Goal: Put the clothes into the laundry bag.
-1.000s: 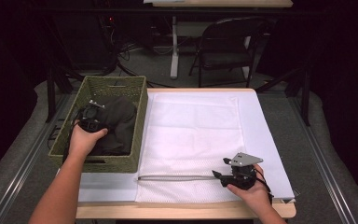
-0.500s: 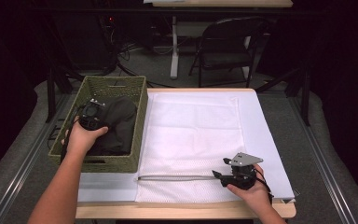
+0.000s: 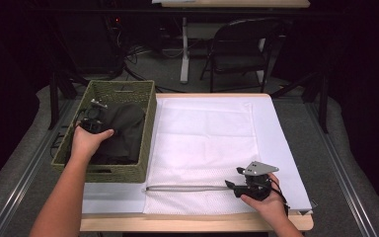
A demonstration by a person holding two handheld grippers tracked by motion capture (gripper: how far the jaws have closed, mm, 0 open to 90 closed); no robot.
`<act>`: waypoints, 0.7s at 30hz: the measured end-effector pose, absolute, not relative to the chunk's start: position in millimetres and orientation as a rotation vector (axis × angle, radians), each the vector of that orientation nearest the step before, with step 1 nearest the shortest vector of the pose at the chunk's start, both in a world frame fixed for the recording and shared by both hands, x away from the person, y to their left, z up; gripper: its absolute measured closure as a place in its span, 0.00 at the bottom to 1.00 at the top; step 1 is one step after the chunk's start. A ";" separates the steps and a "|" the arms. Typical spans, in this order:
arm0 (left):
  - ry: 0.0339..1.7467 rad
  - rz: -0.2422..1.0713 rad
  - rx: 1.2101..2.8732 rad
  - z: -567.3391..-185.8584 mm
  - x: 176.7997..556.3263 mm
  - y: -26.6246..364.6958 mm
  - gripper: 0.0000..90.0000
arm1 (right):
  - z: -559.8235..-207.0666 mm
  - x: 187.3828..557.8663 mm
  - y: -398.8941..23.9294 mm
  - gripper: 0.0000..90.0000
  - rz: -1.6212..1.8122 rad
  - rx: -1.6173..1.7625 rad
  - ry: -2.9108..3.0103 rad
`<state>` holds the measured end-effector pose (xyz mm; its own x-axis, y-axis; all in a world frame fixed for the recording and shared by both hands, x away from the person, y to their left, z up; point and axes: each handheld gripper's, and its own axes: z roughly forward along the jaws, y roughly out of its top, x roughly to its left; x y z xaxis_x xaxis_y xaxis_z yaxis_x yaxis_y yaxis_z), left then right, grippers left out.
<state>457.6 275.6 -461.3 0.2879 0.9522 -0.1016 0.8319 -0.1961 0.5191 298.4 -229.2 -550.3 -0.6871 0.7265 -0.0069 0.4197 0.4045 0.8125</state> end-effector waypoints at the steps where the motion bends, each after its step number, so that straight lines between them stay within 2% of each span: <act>1: 1.603 0.365 2.084 -458.5 456.6 277.5 0.24 | -550.2 298.4 -229.3 0.38 1.180 0.989 2.306; 3: 1.610 0.399 2.048 -452.3 455.8 281.7 0.21 | -550.1 298.5 -229.2 0.38 1.182 0.988 2.305; 4: 1.619 0.362 2.039 -450.9 457.2 283.0 0.18 | -550.2 298.3 -229.0 0.38 1.181 0.989 2.304; 8: 1.625 0.361 2.013 -446.0 464.6 280.3 0.18 | -550.4 297.8 -227.1 0.38 1.182 0.990 2.307; 10: 1.586 0.318 2.028 -445.6 470.9 279.1 0.18 | -550.5 297.9 -226.2 0.38 1.185 0.992 2.305; 21: 1.614 0.209 2.025 -469.7 496.1 263.4 0.19 | -551.1 298.7 -227.9 0.38 1.188 0.996 2.307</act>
